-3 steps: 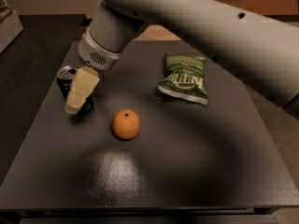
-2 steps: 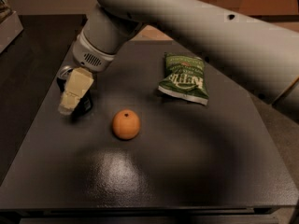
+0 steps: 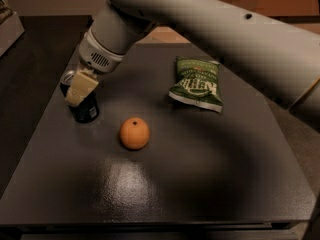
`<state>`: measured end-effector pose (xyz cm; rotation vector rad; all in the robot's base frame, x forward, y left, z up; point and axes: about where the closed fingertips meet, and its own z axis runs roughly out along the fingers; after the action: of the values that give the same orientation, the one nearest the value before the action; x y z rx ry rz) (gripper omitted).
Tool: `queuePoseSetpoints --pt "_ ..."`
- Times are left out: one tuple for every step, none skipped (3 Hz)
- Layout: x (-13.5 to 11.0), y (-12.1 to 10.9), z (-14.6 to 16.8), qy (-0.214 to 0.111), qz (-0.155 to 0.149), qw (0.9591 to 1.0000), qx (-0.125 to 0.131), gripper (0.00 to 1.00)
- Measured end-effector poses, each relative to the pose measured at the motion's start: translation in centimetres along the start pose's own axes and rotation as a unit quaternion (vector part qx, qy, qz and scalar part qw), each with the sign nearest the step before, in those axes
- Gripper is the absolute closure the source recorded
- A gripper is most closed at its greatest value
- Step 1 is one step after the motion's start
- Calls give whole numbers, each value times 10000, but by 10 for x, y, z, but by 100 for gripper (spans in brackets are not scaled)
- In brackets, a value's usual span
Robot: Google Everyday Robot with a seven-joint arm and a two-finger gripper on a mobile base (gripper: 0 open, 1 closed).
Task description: Pick pepsi can
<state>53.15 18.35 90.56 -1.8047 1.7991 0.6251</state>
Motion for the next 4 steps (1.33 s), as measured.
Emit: queuePoseSetpoints --pt "0 -2 -9 -20 -73 9999 102 63" --pt "-4 -2 -29 -45 -216 9995 210 86" --pt "-18 -1 -67 -55 -476 9983 320 100" --pt "-32 4 -108 -44 -754 9965 353 100"
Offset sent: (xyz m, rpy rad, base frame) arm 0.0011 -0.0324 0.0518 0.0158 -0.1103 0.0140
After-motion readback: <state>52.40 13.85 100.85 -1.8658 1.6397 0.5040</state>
